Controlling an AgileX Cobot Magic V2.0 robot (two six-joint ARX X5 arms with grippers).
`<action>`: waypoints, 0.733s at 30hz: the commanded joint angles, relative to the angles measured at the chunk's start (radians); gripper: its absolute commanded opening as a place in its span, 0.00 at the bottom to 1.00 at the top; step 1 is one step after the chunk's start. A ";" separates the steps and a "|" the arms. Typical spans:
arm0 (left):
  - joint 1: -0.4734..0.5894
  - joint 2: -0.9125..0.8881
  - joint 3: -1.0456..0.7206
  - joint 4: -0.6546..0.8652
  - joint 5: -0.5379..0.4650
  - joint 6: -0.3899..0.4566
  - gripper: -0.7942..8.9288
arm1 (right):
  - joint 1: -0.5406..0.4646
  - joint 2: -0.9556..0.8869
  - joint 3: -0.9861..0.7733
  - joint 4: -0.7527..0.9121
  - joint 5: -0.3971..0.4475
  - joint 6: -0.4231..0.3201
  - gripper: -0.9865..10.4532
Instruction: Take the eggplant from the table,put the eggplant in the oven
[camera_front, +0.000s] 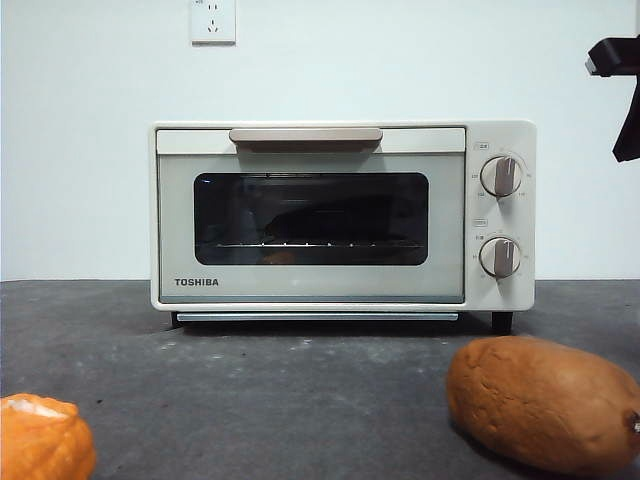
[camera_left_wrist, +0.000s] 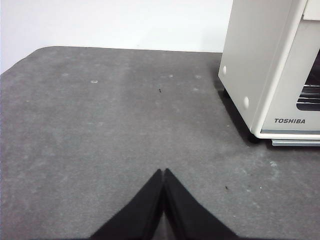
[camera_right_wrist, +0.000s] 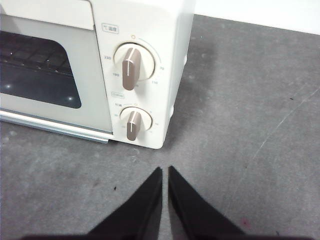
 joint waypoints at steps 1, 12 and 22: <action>0.002 -0.001 -0.026 -0.007 0.000 0.013 0.09 | 0.006 0.005 0.004 0.010 0.001 0.003 0.09; 0.002 -0.001 -0.026 -0.007 0.000 0.013 0.09 | 0.006 0.005 0.004 0.010 0.001 0.003 0.09; 0.002 -0.001 -0.026 -0.007 0.000 0.013 0.09 | -0.074 -0.188 0.002 -0.009 0.038 -0.143 0.09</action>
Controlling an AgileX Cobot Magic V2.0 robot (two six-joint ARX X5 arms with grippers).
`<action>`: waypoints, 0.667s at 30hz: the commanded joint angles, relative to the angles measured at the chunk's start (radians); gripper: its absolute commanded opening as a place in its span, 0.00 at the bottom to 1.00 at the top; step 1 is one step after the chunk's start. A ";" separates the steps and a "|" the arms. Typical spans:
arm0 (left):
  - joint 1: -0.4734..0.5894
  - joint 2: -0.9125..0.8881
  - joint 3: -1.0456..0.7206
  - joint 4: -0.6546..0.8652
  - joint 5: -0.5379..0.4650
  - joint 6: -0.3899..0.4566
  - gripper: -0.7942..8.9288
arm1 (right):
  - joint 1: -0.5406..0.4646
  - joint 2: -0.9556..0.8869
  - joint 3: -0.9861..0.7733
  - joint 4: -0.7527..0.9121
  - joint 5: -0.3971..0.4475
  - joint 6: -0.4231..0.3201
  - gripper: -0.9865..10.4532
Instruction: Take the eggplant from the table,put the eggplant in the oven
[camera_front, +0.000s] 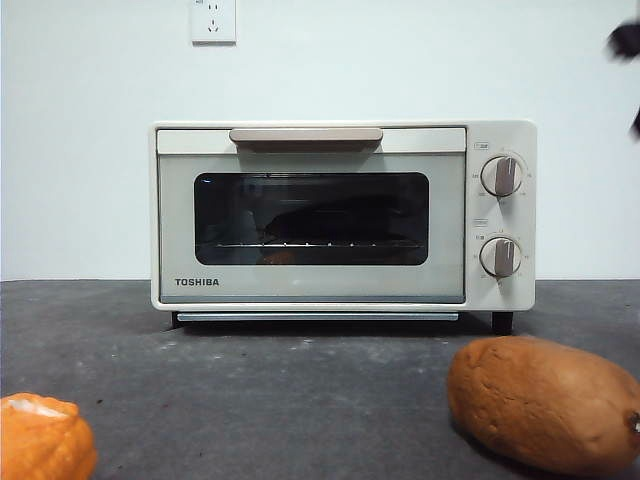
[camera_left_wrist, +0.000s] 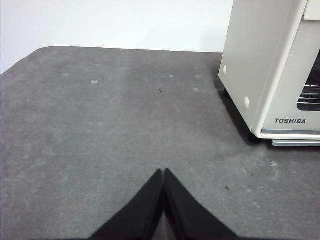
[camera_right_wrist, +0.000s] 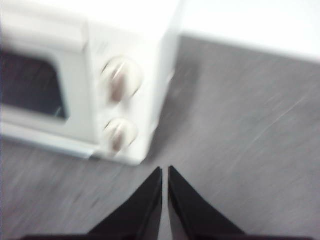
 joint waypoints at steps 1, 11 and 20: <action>0.002 -0.001 -0.026 -0.007 0.000 0.013 0.09 | -0.056 -0.081 0.002 0.011 -0.018 -0.070 0.09; 0.002 -0.001 -0.026 -0.007 0.000 0.013 0.09 | -0.383 -0.375 -0.137 0.030 -0.253 -0.076 0.09; 0.002 -0.001 -0.026 -0.007 0.000 0.013 0.09 | -0.482 -0.555 -0.344 0.029 -0.360 -0.049 0.09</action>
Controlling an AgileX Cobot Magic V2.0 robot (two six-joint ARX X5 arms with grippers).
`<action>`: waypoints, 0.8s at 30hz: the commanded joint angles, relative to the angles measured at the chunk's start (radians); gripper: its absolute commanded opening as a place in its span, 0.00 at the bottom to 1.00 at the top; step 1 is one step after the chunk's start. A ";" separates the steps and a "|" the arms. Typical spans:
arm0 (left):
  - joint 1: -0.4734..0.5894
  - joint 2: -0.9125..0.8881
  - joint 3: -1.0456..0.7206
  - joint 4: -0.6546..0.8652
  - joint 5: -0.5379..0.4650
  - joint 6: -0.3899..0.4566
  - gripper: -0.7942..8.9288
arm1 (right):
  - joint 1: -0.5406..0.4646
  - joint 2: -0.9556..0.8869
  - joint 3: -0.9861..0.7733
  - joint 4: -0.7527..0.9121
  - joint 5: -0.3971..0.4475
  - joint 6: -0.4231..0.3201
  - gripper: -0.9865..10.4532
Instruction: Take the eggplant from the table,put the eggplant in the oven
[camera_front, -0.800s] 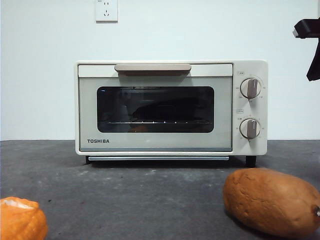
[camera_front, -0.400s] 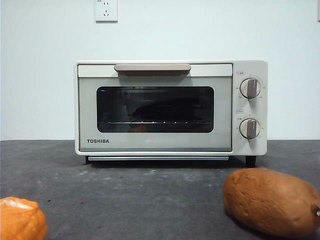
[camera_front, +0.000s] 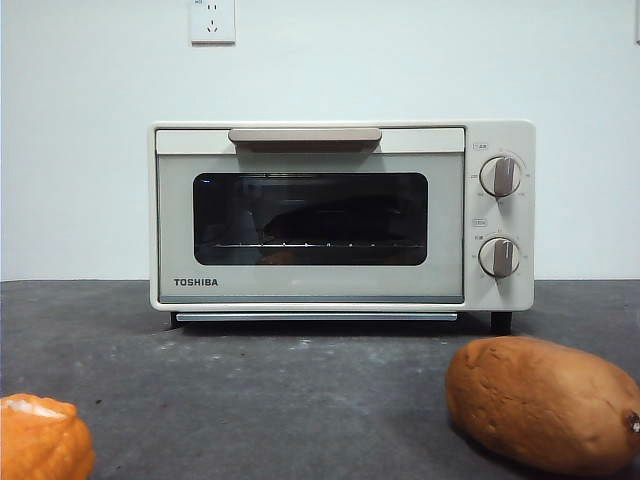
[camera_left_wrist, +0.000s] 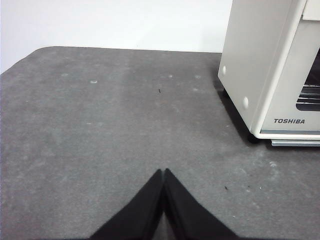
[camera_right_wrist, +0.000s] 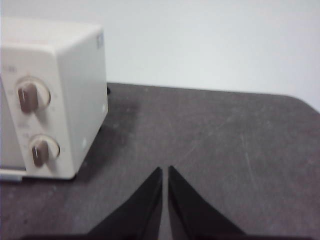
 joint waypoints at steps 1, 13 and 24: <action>0.002 -0.001 -0.026 -0.007 0.000 0.013 0.09 | -0.004 -0.025 -0.045 0.010 -0.006 0.014 0.09; 0.002 -0.001 -0.026 -0.007 0.001 0.013 0.09 | -0.002 -0.042 -0.140 -0.005 -0.006 0.060 0.09; 0.002 -0.001 -0.026 -0.007 0.001 0.013 0.09 | -0.001 -0.042 -0.139 0.011 0.009 0.065 0.09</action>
